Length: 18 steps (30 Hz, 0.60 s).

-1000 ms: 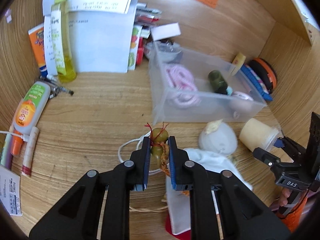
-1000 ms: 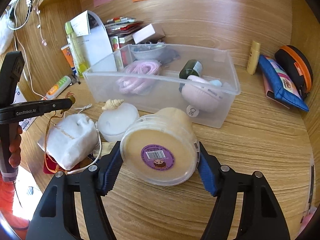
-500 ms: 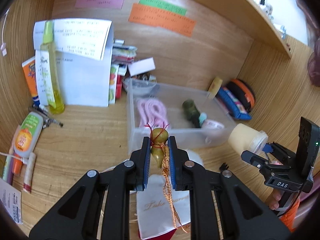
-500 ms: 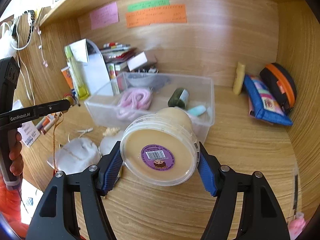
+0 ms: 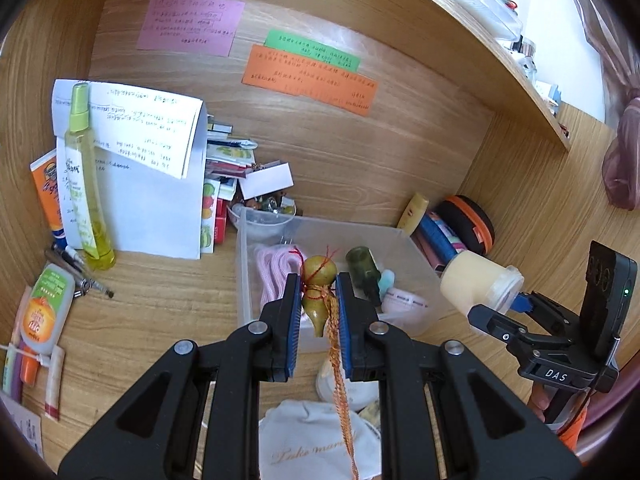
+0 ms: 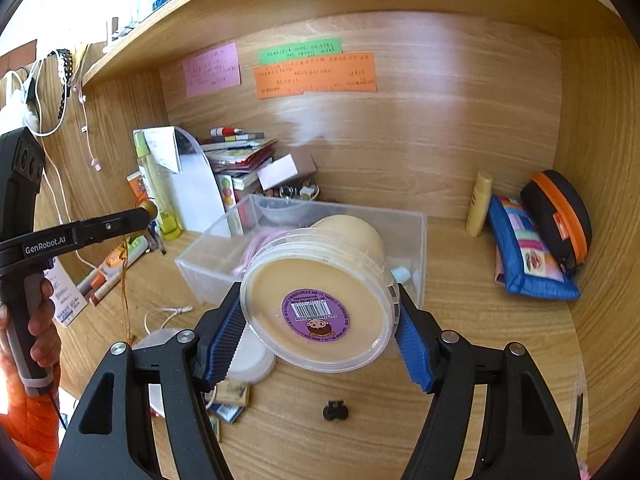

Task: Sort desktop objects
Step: 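Carry the cream tub and gourd ornament into the clear box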

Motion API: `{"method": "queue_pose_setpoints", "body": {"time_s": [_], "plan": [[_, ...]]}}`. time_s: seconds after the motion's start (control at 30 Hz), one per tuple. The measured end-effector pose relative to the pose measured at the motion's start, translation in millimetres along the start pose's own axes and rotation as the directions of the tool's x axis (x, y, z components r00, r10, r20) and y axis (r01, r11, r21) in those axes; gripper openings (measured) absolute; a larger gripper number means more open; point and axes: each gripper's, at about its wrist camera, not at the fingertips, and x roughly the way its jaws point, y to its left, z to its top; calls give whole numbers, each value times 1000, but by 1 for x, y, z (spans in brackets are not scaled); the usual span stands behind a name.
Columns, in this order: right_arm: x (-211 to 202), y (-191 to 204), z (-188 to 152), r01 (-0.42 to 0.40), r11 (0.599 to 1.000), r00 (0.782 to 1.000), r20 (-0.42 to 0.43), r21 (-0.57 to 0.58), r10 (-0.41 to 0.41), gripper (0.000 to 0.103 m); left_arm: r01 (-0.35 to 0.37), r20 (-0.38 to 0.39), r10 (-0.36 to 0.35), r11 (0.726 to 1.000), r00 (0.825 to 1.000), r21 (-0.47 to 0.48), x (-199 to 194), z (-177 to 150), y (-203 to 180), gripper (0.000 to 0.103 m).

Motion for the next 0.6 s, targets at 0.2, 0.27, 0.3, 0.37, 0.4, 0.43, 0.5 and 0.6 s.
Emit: {"method": "queue_pose_setpoints", "body": {"time_s": [0.2, 0.27, 0.3, 0.37, 0.4, 0.43, 0.5, 0.6], "plan": [[14, 3, 15, -14, 1000, 1000, 3, -10, 14, 66, 14, 3, -14, 1000, 1000, -6, 11, 10, 3, 16], [19, 5, 19, -18, 1000, 1000, 1, -16, 18, 66, 18, -2, -18, 1000, 1000, -10, 16, 12, 6, 16], [22, 5, 21, -21, 1000, 1000, -1, -18, 21, 66, 18, -6, -18, 1000, 1000, -11, 19, 13, 7, 16], [30, 8, 24, -29, 999, 1000, -10, -23, 29, 66, 22, -20, -23, 1000, 1000, -17, 26, 13, 12, 16], [33, 9, 24, -30, 999, 999, -14, -25, 30, 66, 23, -26, -23, 1000, 999, -18, 30, 13, 13, 16], [37, 10, 25, -31, 999, 999, -21, -27, 31, 66, 21, -32, -21, 1000, 999, -20, 33, 13, 15, 16], [46, 11, 26, -37, 999, 999, -35, -28, 36, 66, 19, -50, -20, 1000, 999, -24, 43, 13, 19, 16], [59, 13, 26, -44, 999, 997, -59, -30, 42, 66, 17, -74, -19, 1000, 997, -25, 56, 12, 26, 16]]}}
